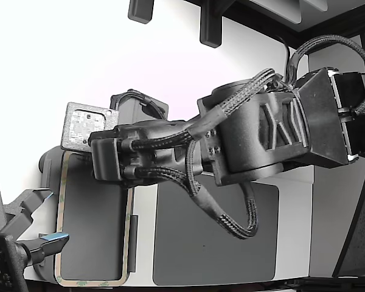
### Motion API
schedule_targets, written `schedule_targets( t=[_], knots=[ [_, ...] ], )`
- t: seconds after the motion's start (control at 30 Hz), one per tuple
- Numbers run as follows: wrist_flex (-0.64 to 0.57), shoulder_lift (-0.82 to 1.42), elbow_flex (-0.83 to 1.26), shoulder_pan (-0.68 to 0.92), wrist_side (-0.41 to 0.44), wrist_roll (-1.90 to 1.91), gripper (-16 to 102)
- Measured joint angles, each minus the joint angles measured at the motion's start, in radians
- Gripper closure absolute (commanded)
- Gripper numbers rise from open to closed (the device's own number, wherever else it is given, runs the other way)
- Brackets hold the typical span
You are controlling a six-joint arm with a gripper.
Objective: Move top rectangular frame to the holder.
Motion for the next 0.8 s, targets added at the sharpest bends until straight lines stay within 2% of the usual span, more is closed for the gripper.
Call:
schedule_targets(
  t=[0.8],
  knots=[
    [-0.044, 0.0, 0.069, -0.005, 0.002, -0.015, 97]
  ],
)
